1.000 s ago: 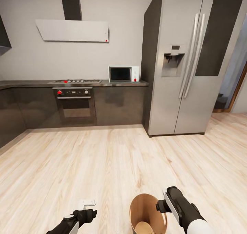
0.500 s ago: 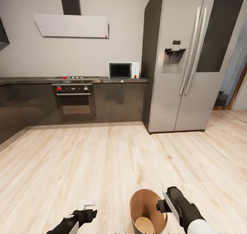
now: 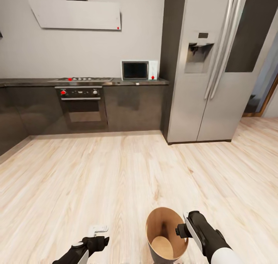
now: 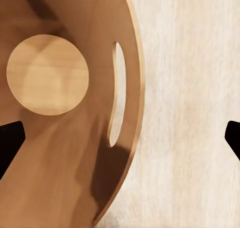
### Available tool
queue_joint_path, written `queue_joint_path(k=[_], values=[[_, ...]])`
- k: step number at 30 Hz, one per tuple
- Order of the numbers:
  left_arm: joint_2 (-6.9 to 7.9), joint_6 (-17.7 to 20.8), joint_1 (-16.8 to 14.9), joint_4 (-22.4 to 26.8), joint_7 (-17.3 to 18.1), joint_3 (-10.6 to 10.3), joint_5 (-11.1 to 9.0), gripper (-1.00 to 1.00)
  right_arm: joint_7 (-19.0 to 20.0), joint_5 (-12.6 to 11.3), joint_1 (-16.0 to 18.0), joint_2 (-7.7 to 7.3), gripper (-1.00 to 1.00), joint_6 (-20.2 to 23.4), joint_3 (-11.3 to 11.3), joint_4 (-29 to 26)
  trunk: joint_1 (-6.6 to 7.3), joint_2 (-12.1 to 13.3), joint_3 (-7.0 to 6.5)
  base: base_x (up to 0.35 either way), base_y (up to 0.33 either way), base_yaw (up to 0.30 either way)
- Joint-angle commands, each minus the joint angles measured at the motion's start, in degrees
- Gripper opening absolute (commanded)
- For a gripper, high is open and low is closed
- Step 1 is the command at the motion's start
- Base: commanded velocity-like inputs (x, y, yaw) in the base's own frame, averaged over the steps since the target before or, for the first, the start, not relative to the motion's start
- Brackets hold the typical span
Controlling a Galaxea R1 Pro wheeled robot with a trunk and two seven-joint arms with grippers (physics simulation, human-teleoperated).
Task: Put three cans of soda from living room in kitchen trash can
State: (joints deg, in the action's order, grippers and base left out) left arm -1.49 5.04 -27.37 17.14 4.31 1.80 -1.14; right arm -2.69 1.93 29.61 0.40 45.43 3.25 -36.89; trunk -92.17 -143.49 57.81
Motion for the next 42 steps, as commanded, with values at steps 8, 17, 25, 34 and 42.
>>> queue_joint_path(k=[8, 17, 25, 34, 42], values=[[0.00, 0.0, 0.0, 0.0, 0.0, 0.0, 0.0, 1.00, 0.0, 0.0, 0.0, -0.04, 1.00, -0.1, 0.0, 0.1, -0.20, -0.1, 1.78, 0.000, 0.000, 0.000], [0.01, 0.0, 0.0, 0.1, 0.0, 0.0, 0.0, 1.00, 0.0, 0.1, 0.0, -0.05, 1.00, -0.2, 0.0, 0.1, -0.38, -0.2, 3.33, 0.000, 0.000, 0.000], [0.00, -0.1, 0.0, 0.3, 0.0, 0.0, 0.0, 1.00, 0.0, 0.1, 0.0, -0.05, -1.00, -0.3, 0.0, 0.1, -0.38, -0.2, 3.33, 0.000, 0.000, 0.000], [0.02, -0.1, 0.0, 0.3, 0.0, 0.0, 0.0, 1.00, 0.0, 0.1, 0.0, -0.05, -1.00, -0.3, 0.0, 0.1, -0.36, -0.2, 3.11, 0.000, 0.000, 0.000], [0.00, 0.0, 0.0, 0.3, -0.1, 0.0, 0.0, 1.00, 0.0, 0.1, 0.0, -0.12, -1.00, -0.3, 0.0, 0.0, -0.15, -0.1, 1.34, 0.000, 0.000, 0.000]])
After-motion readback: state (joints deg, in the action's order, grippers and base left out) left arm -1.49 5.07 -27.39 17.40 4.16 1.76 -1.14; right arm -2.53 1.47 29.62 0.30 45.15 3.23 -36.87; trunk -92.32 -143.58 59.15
